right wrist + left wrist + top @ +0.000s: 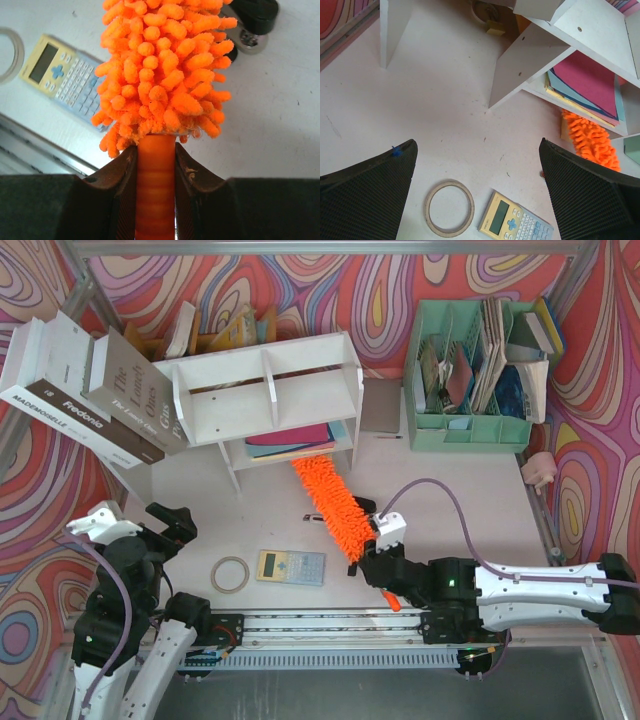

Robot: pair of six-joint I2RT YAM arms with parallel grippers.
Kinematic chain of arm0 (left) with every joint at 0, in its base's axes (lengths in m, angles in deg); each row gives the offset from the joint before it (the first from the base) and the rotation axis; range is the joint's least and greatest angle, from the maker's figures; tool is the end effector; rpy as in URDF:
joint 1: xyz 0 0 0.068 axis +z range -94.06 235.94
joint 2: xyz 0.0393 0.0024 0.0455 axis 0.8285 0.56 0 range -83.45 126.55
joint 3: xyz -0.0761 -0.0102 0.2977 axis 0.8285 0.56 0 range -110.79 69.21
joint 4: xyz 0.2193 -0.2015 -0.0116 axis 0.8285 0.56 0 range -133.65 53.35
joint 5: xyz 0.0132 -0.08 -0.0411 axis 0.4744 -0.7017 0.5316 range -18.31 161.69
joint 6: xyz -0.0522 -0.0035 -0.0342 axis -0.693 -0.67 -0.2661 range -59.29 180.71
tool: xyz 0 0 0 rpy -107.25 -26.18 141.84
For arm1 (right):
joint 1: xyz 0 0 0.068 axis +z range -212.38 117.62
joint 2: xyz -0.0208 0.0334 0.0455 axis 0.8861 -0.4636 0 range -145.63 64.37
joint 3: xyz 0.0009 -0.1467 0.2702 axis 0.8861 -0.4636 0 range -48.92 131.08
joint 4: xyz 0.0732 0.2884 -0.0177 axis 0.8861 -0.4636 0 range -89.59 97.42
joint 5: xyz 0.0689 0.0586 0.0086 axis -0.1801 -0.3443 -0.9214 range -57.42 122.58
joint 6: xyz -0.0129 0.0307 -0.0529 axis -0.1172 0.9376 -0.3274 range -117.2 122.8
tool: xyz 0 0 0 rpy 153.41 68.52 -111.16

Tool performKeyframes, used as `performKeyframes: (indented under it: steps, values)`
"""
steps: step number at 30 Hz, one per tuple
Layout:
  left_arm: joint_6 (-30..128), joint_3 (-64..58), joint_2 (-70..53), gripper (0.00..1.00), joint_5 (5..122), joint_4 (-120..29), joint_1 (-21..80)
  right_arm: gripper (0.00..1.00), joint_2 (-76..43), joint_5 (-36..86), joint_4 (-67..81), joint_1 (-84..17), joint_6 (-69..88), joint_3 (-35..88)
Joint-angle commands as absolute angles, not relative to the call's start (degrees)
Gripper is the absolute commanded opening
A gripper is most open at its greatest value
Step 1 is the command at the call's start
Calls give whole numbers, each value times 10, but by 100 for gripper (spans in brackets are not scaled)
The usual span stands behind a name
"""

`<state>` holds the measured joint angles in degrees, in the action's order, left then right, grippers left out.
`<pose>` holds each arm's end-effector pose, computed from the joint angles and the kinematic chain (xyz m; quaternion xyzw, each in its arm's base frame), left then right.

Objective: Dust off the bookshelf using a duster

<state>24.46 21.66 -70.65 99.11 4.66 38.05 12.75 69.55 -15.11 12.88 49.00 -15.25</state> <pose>0.0446 0.0088 0.3637 -0.2665 0.7301 -0.1077 0.6200 0.0804 0.1935 0.2454 -0.0875 0.8670 0.2057 0.4454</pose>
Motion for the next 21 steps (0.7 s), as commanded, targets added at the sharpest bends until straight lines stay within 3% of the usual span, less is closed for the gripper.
performKeyframes:
  steps: [1,11,21]
  values:
    - [242,223,-711,98,991,43,385,0,134,637,-79,129,356,-132]
    - [242,222,-707,98,992,43,385,0,108,507,7,129,247,-145]
    - [243,222,-705,98,992,43,385,0,78,535,-13,129,289,-166]
